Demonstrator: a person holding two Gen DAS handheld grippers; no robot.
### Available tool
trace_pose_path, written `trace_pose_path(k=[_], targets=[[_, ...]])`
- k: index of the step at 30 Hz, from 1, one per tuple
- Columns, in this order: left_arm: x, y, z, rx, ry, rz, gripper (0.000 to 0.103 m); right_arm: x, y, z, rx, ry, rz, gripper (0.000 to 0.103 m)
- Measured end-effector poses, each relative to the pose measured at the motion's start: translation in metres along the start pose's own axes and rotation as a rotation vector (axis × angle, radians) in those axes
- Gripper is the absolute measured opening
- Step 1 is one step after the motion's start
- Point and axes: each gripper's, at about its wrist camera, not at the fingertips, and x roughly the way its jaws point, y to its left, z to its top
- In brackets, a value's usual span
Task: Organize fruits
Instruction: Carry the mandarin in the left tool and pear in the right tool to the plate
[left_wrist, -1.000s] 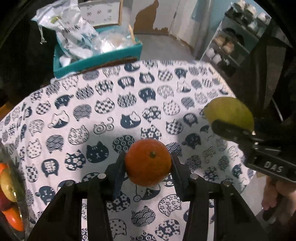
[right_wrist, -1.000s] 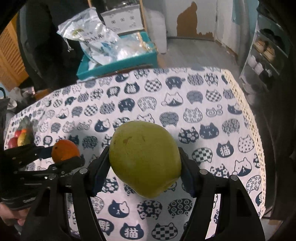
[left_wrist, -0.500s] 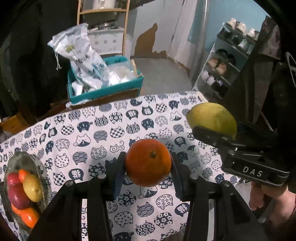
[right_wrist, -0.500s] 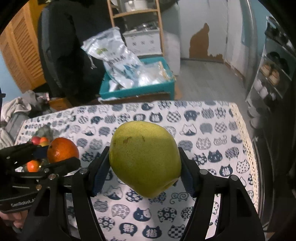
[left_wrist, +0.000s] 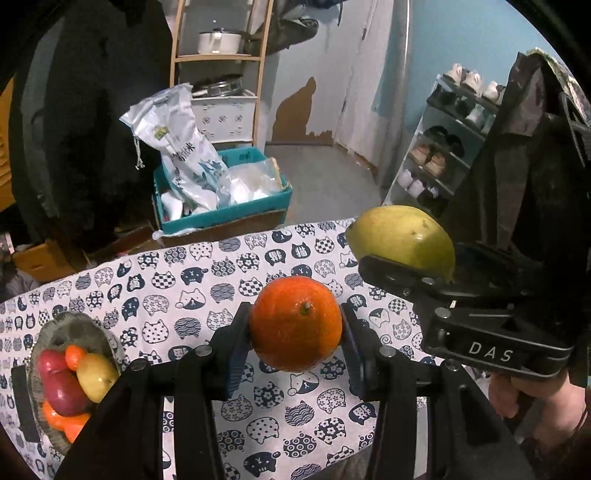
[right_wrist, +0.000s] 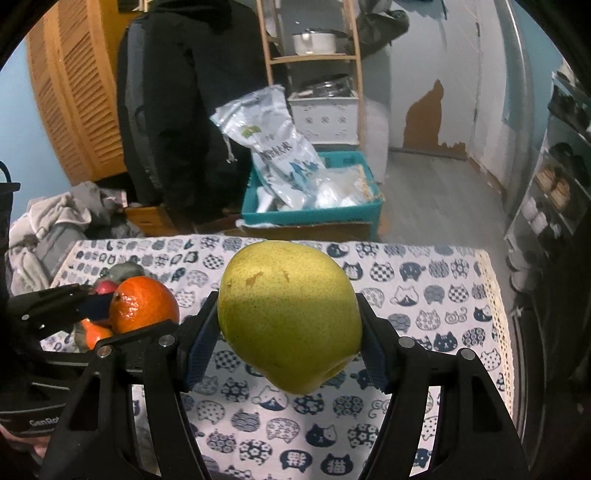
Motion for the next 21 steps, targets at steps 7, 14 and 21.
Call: trace_pose_path(k=[7, 14, 21], targets=[[-0.021, 0.02, 0.0, -0.034, -0.036, 0.003, 0.047, -0.004, 0.024, 0.011, -0.031, -0.02, 0.023, 0.069], [-0.041, 0.043, -0.003, -0.07, -0.066, 0.019, 0.047, 0.003, 0.046, 0.018, -0.058, -0.013, 0.038, 0.069], [-0.053, 0.077, -0.01, -0.132, -0.077, 0.041, 0.047, 0.017, 0.07, 0.026, -0.076, 0.003, 0.065, 0.069]])
